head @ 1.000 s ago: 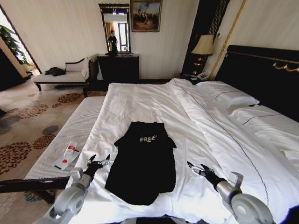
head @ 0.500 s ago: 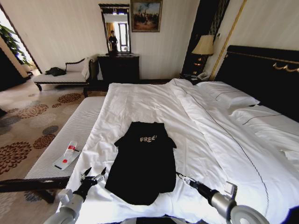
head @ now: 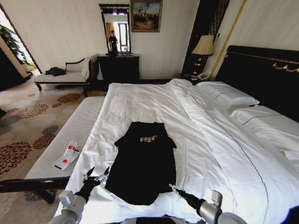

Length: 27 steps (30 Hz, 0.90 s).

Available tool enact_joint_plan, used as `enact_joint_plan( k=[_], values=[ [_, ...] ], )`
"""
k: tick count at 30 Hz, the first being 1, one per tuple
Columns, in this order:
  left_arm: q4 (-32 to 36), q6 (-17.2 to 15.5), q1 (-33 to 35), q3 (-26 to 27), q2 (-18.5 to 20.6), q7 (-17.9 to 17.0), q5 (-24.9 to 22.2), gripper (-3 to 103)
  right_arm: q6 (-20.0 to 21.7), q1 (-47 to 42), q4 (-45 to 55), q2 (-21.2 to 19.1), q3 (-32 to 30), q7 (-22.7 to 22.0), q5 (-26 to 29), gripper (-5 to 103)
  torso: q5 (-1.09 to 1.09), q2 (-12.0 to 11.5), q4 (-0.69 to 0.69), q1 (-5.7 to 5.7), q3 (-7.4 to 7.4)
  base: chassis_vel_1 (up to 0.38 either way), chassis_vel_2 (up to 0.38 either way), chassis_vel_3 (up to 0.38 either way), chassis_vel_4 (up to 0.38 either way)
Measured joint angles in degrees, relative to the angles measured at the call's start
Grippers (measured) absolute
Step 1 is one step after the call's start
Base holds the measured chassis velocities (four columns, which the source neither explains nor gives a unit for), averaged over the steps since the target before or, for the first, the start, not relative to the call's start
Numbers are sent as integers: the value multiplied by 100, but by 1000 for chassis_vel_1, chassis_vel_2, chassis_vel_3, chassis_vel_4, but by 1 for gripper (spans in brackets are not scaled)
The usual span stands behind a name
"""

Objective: Fold the clothes on the bed.

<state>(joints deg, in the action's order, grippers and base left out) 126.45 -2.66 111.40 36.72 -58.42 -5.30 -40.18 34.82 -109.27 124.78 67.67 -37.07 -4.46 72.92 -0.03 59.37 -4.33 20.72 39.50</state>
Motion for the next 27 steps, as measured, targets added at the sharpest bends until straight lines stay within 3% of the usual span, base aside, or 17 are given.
enact_joint_plan(
  k=[3, 6, 8, 11, 12, 14, 16, 26, 27],
  values=[
    [6, -55, -59, -38, 25, -56, 0, 100, 6, 47, -56, 51, 35, -13, 29, 100, 0, 0, -1, 0, 0, 0, 0, 0, 0],
    [19, -130, -157, -127, 44, -154, 2, 100, 7, 151, -111, 108, 126, -84, 55, 87, -1, 0, -1, 0, 0, 0, 0, 0, 0],
    [24, -141, -177, -145, 50, -175, 5, 100, 6, 178, -128, 119, 146, -103, 66, 87, -1, 0, 0, 0, 0, 0, 0, 0, 0],
    [31, -166, -206, -165, 54, -208, -3, 100, -5, 191, -154, 125, 170, -115, 78, 71, 0, 0, -1, 0, 0, 0, 0, 0, 0],
    [31, -166, -206, -165, 54, -208, -3, 100, -5, 191, -154, 125, 170, -115, 78, 71, 0, 0, -1, 0, 0, 0, 0, 0, 0],
    [13, -172, -208, -187, 55, -217, -3, 100, -25, 190, -170, 116, 165, -116, 101, 60, 0, 0, 0, 0, 0, 0, 0, 0, 0],
    [10, -173, -210, -194, 58, -219, -2, 100, -35, 190, -174, 115, 157, -117, 115, 60, 0, 0, 0, 0, 0, 0, 0, 0, 0],
    [45, -237, -337, -264, 141, -339, -50, 100, -61, 130, -49, 251, 81, -182, 229, 16, 0, 0, -1, 0, 0, 0, 0, 0, 0],
    [45, -237, -337, -264, 141, -339, -50, 100, -61, 130, -49, 251, 81, -182, 229, 16, 0, 0, -1, 0, 0, 0, 0, 0, 0]
  ],
)
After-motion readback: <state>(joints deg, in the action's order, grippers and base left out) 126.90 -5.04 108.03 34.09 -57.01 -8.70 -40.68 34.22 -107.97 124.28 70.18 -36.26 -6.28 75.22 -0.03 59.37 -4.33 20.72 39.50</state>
